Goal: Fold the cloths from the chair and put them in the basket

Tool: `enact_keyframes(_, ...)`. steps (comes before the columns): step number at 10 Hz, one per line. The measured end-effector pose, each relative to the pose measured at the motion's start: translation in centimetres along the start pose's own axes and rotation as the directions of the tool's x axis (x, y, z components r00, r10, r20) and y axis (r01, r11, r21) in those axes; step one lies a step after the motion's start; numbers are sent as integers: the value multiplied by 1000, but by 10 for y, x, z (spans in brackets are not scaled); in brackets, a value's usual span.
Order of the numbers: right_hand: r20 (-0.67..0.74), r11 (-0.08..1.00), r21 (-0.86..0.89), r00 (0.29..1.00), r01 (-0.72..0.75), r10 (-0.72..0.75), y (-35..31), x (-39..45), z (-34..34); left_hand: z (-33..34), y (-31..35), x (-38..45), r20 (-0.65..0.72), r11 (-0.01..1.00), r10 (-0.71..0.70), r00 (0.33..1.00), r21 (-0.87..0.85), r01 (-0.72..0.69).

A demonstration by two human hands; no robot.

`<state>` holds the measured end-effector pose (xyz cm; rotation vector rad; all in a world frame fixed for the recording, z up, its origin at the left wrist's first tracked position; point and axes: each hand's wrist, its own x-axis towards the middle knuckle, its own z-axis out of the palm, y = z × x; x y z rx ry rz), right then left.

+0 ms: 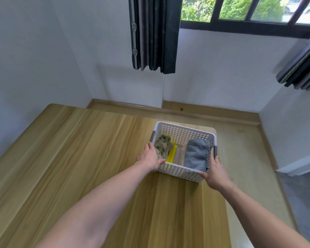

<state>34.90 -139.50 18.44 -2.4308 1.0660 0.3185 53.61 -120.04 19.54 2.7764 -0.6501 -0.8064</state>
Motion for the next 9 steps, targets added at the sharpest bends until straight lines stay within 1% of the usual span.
enact_keyframes(1,5,999,-38,1000,0,1,0,18,-11,-5,15,10,-26,998,-33,999,47,34)
enact_keyframes(2,7,999,-40,1000,-2,2,4,34,-14,-8,28,23,-35,997,-48,998,63,50)
enact_keyframes(4,-18,999,-11,999,39,-39,10,69,-27,-11,41,54,-76,997,-34,997,62,39)
enact_keyframes(6,-29,999,-37,999,33,-34,13,90,-33,-7,51,71,-125,998,-18,992,57,26)
enact_keyframes(7,-24,999,-44,999,30,-31,14,91,-36,-7,46,73,-108,1000,2,994,-22,-5)
enact_keyframes(8,-44,999,25,998,35,-34,15,81,-38,-12,28,73,-42,981,80,996,-176,-86)
enact_keyframes(9,-131,989,97,986,116,-103,19,58,-29,-12,11,54,-157,955,135,978,-242,-171)
